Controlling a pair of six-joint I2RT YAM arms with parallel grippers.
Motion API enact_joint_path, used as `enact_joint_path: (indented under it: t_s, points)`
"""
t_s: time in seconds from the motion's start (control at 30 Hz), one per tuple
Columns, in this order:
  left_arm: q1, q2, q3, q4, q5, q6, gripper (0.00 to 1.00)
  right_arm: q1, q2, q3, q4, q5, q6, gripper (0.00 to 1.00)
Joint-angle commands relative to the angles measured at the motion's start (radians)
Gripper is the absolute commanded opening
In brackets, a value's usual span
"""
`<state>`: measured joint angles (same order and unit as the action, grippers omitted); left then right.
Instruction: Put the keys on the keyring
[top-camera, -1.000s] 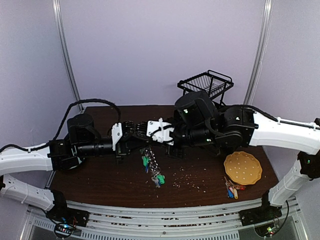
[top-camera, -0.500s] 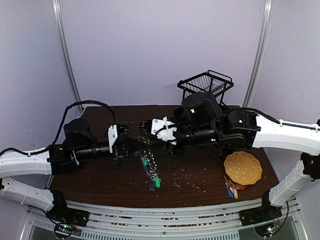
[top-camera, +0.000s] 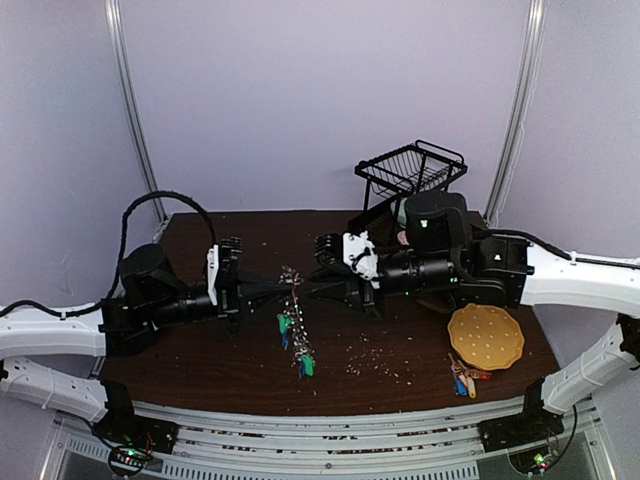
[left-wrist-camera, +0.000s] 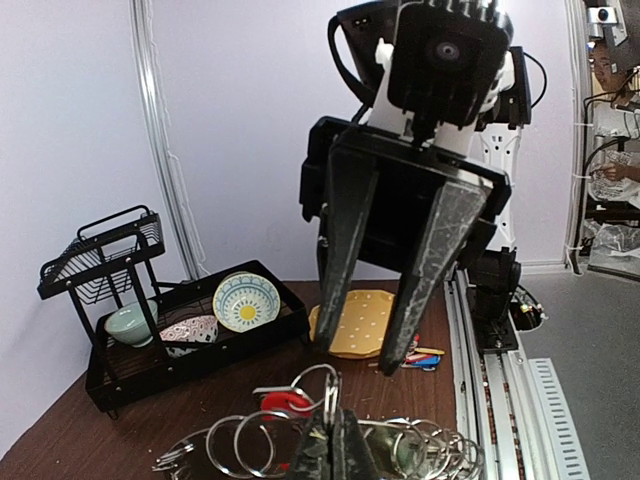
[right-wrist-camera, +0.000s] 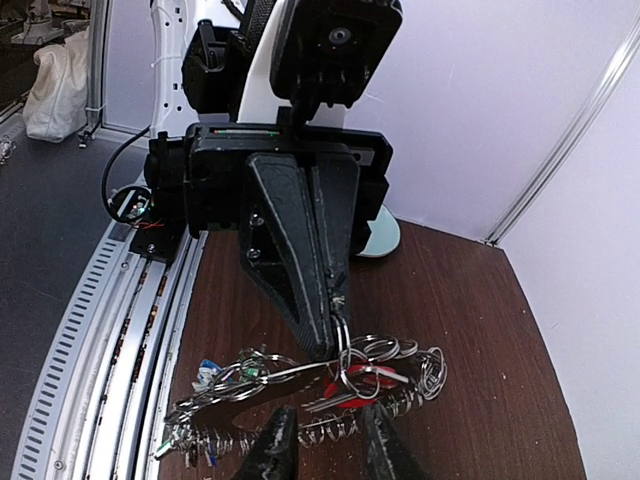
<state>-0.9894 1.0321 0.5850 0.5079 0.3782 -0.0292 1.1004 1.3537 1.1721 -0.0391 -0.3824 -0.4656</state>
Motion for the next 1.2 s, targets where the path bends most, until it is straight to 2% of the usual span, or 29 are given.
enact_joint_path:
  t_s: [0.0,0.13,0.3,0.5,0.73,0.9,1.17]
  points:
    - [-0.003,-0.008,-0.001,0.130,0.044,-0.028,0.00,0.002,0.002,0.001,0.071,0.006,-0.015,0.21]
    - [-0.003,-0.013,-0.002,0.126,0.046,-0.028,0.00,0.002,-0.009,-0.006,0.080,0.045,-0.051,0.20]
    - [-0.003,-0.011,-0.002,0.132,0.045,-0.033,0.00,0.005,-0.006,-0.017,0.090,0.009,-0.119,0.16]
    - [-0.003,-0.008,-0.002,0.142,0.033,-0.057,0.00,0.011,0.018,0.022,-0.014,-0.034,-0.193,0.16]
    - [-0.003,0.006,0.005,0.135,0.041,-0.062,0.00,0.035,-0.004,-0.029,0.087,0.041,-0.191,0.12]
    - [-0.003,0.005,0.007,0.130,0.043,-0.061,0.00,0.038,-0.003,-0.033,0.100,0.078,-0.194,0.10]
    - [-0.003,0.007,0.010,0.128,0.062,-0.062,0.00,0.039,0.001,-0.038,0.119,0.119,-0.197,0.12]
